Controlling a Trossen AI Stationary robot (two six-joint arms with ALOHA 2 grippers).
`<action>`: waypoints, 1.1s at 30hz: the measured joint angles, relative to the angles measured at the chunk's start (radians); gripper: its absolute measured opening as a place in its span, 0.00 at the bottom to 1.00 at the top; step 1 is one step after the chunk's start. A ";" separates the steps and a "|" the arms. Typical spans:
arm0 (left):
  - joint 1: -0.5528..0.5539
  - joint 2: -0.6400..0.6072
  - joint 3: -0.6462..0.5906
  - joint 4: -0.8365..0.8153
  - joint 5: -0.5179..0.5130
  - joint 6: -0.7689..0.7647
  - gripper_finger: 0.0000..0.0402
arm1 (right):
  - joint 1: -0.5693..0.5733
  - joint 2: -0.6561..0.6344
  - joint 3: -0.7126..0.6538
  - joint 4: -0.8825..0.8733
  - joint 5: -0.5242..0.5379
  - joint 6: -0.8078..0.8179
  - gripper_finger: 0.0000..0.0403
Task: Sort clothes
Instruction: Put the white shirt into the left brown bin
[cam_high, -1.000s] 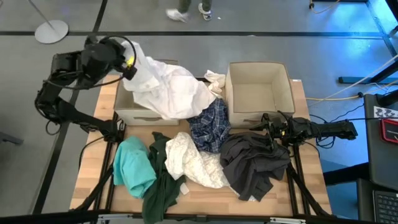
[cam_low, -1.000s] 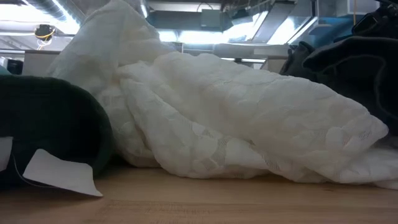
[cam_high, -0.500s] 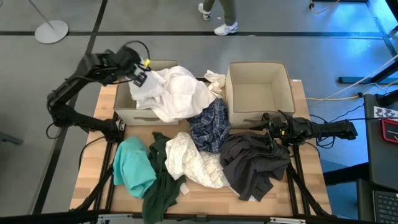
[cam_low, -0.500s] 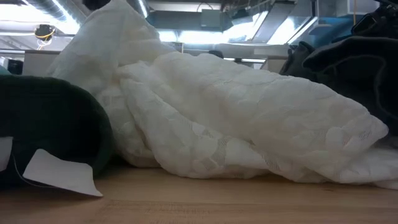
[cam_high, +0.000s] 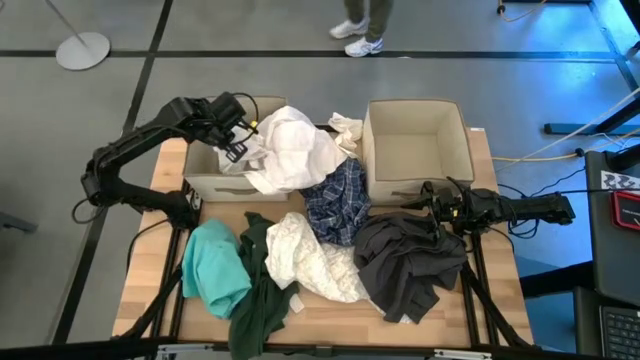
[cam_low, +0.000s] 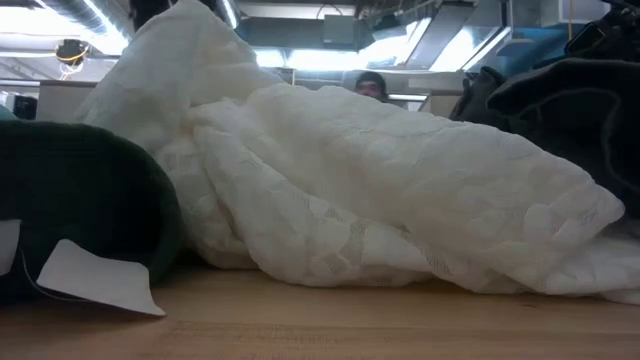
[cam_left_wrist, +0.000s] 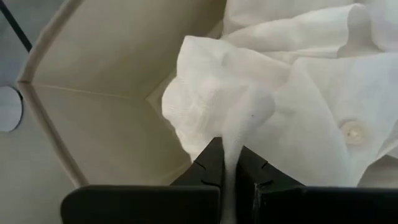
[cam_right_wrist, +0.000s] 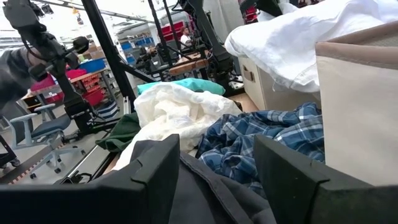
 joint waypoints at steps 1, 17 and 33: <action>0.000 0.000 0.000 0.001 0.000 0.000 0.00 | 0.000 0.000 0.000 0.000 0.000 0.000 0.52; 0.072 0.000 0.017 0.036 -0.027 0.009 0.31 | 0.000 0.000 0.000 0.000 -0.003 0.000 0.52; -0.012 0.037 0.169 0.450 0.326 0.030 0.57 | 0.000 0.000 0.000 -0.001 -0.003 -0.001 0.52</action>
